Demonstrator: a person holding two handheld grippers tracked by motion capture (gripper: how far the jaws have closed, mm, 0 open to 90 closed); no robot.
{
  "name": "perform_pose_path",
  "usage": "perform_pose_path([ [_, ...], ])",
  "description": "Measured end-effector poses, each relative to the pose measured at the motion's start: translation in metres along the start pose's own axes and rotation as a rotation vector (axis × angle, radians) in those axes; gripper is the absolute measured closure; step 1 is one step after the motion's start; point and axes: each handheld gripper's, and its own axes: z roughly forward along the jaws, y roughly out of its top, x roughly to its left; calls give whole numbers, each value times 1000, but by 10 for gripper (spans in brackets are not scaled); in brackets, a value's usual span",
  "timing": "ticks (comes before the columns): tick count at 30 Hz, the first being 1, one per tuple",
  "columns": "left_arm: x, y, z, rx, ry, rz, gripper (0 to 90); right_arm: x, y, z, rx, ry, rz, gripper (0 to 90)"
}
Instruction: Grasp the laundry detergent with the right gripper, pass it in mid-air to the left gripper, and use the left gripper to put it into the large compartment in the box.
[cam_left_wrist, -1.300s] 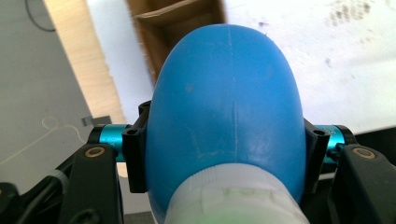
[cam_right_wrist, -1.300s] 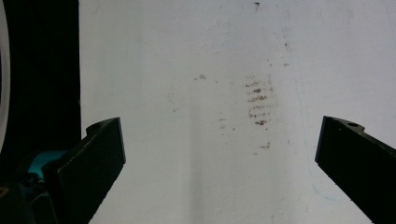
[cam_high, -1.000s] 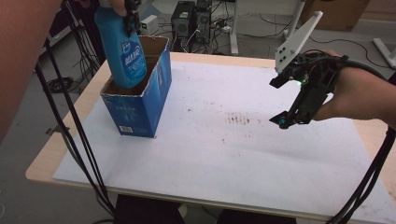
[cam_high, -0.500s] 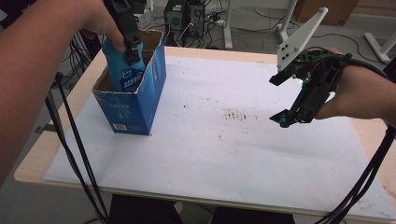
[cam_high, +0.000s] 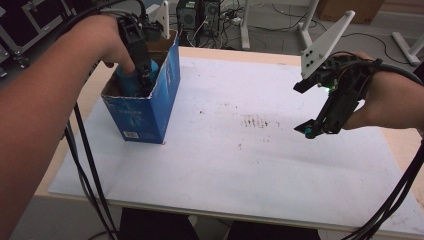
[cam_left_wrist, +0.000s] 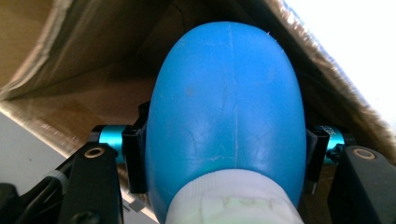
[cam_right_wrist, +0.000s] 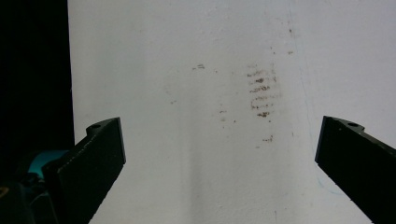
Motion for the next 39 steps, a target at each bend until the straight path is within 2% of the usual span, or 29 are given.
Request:
perform_pose_path([
  [2,0,1,4,-1,-7,16,379,-1,0,0,-3,0,1,6],
  [5,0,1,9,-1,-22,17,379,-1,1,1,0,-2,3,6],
  [7,2,1,12,15,-33,29,378,0,1,2,3,0,0,6],
  [8,2,1,13,-12,-36,15,378,0,1,2,0,0,-4,6],
  [13,6,1,14,3,-47,11,377,-1,2,4,9,-3,-6,6],
  [16,8,1,13,-5,-80,-10,375,-1,2,5,10,-1,-5,6],
  [18,8,1,12,-4,-86,-9,370,-1,2,5,10,-2,-4,6],
  [23,11,0,2,-21,-86,-22,307,-1,0,5,10,0,-1,6],
  [25,11,0,-3,-28,-93,-28,305,-1,0,4,12,-1,4,6],
  [27,12,-1,-9,-22,-83,-16,295,-1,0,5,11,0,2,6],
  [28,11,-2,-11,-32,-83,-29,295,-1,0,4,11,-1,6,6],
  [29,12,-2,-15,-25,-81,-17,294,-1,0,4,10,1,4,6],
  [31,11,-3,-22,-37,-69,-24,276,-1,0,4,6,2,3,6],
  [36,6,-3,-40,-49,-62,-7,275,-1,-1,3,3,3,5,6],
  [39,1,-3,-51,-48,-53,17,251,-1,-1,2,5,5,6,6],
])
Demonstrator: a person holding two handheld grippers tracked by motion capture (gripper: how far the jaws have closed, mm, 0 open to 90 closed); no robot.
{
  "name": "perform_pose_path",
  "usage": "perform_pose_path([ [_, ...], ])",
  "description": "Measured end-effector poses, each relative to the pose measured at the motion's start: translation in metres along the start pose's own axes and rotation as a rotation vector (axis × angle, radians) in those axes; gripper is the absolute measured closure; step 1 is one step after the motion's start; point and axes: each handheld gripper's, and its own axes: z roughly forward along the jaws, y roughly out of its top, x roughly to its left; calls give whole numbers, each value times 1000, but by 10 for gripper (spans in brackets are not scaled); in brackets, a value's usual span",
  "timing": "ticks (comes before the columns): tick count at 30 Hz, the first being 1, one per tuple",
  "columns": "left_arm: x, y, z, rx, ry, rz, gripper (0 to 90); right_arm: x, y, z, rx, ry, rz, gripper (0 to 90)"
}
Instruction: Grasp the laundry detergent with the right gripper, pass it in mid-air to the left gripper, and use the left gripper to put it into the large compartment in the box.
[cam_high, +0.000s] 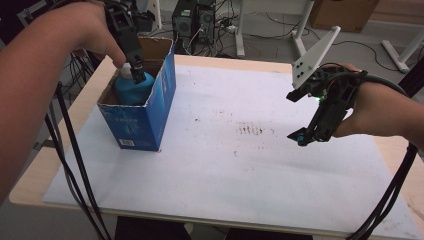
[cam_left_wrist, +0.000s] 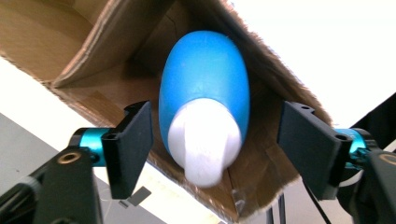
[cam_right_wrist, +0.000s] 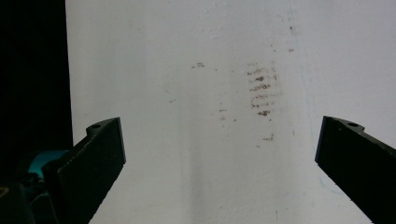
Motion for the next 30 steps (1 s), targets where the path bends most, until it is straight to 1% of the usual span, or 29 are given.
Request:
perform_pose_path([
  [2,-3,0,-6,-6,5,5,247,-1,-1,-1,11,-1,-2,6],
  [5,-10,2,-14,0,14,36,235,-2,-2,-3,16,0,0,6],
  [6,-14,3,-18,2,17,58,212,-3,-2,-3,19,-2,0,6],
  [7,-16,3,-20,-1,18,64,201,-3,-2,-5,23,-1,0,6],
  [10,-24,6,-27,4,23,105,178,-4,-2,-8,27,6,-4,6],
  [11,-28,7,-29,0,24,113,174,-5,-1,-9,26,9,-7,6],
  [13,-28,7,-29,0,24,113,166,-5,-1,-10,28,11,-9,6],
  [14,-39,12,-37,-2,21,167,166,-5,-1,-10,28,11,-9,6],
  [15,-43,14,-38,-7,21,179,163,-6,2,-14,46,18,-18,6],
  [16,-47,15,-39,-5,18,200,134,-6,3,-15,53,18,-18,6],
  [18,-55,18,-39,-1,4,239,123,-8,4,-17,68,24,-20,6],
  [20,-60,22,-40,-9,-5,270,123,-9,6,-18,75,28,-25,6],
  [23,-69,28,-38,-6,-17,314,123,-11,8,-20,89,34,-25,6],
  [25,-74,32,-36,0,-24,342,100,-13,10,-21,102,38,-34,6],
  [26,-77,33,-35,1,-26,352,100,-14,11,-22,107,38,-43,6],
  [28,-81,38,-32,3,-33,373,100,-16,12,-23,119,48,-43,6],
  [29,-82,40,-31,4,-35,385,100,-17,12,-24,122,45,-41,6],
  [30,-84,42,-30,5,-36,393,99,-18,13,-24,118,46,-37,6],
])
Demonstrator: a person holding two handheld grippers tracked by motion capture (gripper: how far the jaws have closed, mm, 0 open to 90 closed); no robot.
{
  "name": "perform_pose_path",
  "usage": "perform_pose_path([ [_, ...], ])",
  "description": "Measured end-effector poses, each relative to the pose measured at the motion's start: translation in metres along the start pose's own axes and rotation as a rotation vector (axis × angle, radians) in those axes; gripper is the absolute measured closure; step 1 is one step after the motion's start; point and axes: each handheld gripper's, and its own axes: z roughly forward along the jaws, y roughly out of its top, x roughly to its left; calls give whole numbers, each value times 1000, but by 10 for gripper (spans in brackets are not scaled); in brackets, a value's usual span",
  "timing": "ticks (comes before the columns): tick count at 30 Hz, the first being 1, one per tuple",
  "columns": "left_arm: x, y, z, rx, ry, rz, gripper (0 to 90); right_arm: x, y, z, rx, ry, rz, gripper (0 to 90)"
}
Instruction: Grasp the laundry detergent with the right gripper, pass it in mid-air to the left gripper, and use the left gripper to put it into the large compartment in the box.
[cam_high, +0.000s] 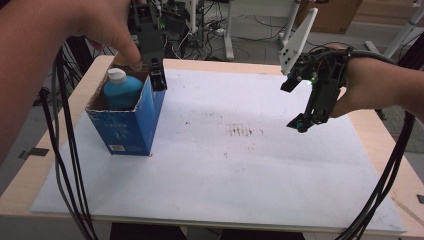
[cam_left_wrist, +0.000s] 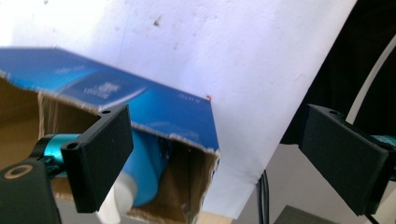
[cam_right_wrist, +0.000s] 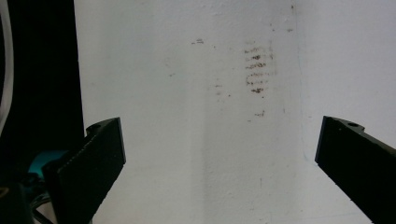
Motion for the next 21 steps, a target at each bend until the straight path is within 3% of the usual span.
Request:
perform_pose_path([
  [18,-6,35,21,20,-42,160,32,-14,-10,3,52,30,14,6],
  [21,-9,39,23,19,-47,171,25,-17,-12,2,62,33,15,6],
])
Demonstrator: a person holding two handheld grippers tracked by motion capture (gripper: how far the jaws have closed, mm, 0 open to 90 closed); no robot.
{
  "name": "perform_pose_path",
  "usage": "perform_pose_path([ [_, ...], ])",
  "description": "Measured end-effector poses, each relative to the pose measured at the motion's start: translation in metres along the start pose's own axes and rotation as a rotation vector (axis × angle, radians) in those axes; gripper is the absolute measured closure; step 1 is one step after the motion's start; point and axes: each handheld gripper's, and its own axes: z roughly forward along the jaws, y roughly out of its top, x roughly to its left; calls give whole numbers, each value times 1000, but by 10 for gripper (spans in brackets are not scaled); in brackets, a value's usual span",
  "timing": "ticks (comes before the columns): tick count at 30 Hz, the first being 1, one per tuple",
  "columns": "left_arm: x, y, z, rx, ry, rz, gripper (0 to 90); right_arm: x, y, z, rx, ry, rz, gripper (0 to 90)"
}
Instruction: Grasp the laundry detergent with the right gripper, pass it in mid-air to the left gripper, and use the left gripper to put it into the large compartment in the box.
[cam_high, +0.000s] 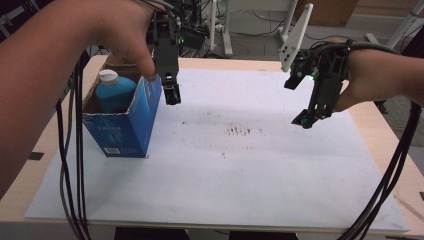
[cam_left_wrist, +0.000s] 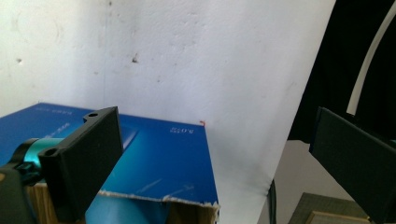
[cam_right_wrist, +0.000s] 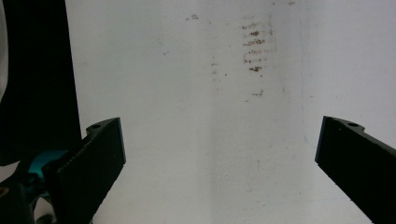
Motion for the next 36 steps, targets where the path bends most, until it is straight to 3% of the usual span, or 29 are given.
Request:
perform_pose_path([
  [16,-8,16,0,-8,-19,57,16,1,-5,-2,18,-6,-7,6],
  [36,-10,15,1,-12,-17,59,17,4,-4,-2,15,-17,-2,6],
])
